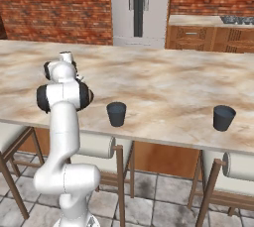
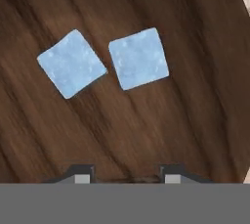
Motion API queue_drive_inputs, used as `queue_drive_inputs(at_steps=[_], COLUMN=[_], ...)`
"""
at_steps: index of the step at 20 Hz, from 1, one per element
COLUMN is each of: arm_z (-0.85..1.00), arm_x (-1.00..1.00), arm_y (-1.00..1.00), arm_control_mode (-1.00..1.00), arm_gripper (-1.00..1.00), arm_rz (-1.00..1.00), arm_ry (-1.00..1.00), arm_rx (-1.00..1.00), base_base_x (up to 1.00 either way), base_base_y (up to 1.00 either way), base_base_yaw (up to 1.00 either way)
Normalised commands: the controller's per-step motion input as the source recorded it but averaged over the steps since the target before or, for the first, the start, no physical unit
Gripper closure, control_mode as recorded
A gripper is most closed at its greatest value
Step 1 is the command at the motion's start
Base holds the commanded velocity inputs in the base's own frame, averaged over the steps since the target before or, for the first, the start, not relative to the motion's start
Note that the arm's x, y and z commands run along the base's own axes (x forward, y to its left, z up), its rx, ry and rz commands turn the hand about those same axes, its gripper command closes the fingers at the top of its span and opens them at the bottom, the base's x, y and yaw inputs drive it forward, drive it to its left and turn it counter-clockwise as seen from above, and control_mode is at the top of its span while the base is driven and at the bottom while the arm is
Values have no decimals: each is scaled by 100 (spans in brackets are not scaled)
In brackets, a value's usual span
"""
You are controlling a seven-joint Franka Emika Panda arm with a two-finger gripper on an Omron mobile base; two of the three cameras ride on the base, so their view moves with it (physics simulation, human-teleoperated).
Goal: There are four ice cubes in the ice bowl. Place two ice cubes in each glass of water.
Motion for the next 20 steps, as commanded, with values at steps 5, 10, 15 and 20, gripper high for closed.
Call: queue_drive_inputs(at_steps=[5,10,15,20], arm_z=[33,24,30,17], arm_x=[-21,-15,-7,-1], arm_y=[-89,-97,-100,-100], arm_control_mode=[-100,-100,-100,-100], arm_gripper=[100,100,100,100], arm_rz=[-17,-20,-18,-18], arm_ry=[0,0,-2,-2], arm_rx=[0,0,0,-2], base_base_x=[0,0,0,0], base_base_y=[0,0,0,0], base_base_yaw=[0,0,0,0])
